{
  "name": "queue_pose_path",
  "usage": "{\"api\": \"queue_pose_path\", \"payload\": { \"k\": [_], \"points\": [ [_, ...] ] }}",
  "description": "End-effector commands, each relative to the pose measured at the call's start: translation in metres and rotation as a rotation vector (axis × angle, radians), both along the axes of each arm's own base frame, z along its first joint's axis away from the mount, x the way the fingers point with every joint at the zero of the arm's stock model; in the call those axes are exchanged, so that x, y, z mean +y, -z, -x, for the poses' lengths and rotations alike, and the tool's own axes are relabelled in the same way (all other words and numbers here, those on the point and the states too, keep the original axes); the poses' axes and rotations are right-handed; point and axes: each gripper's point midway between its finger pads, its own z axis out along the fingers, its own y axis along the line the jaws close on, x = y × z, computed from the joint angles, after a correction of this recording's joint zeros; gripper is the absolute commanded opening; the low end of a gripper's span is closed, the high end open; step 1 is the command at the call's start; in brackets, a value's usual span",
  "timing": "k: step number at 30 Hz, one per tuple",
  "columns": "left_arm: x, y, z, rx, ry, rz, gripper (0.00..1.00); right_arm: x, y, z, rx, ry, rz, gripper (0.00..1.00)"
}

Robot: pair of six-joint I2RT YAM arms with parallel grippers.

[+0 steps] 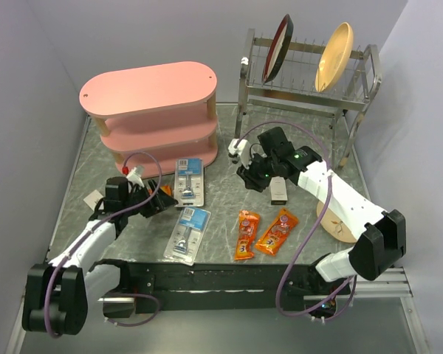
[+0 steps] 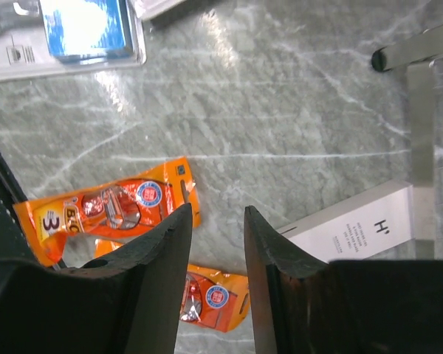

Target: Place and organize the shaving razors onto the shelf

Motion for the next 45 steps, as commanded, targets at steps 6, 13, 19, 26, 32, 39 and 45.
{"api": "queue_pose_path", "payload": {
  "k": [6,13,19,26,32,39,45],
  "points": [
    [-0.001,0.021,-0.015,0.055,-0.094,0.041,0.69,0.014,-0.033,-0.015,-0.024,0.061,-0.09,0.45],
    [-0.007,0.021,-0.032,0.006,-0.098,0.1,0.69,0.014,-0.033,-0.014,-0.008,0.082,-0.096,0.46],
    [-0.011,0.025,-0.041,-0.011,-0.094,0.131,0.63,0.014,-0.027,-0.013,0.011,0.086,-0.089,0.47],
    [-0.018,0.026,-0.041,-0.011,-0.063,0.171,0.42,0.014,-0.032,-0.019,-0.008,0.096,-0.087,0.47],
    [-0.02,0.03,-0.046,0.003,-0.065,0.186,0.23,0.013,-0.028,-0.019,-0.003,0.106,-0.086,0.48],
    [-0.02,0.032,-0.055,0.017,-0.091,0.21,0.19,0.014,-0.024,-0.022,0.001,0.11,-0.08,0.48],
    [-0.022,0.018,-0.074,0.024,-0.144,0.277,0.04,0.016,-0.024,-0.024,0.002,0.111,-0.079,0.48]
  ]
}}
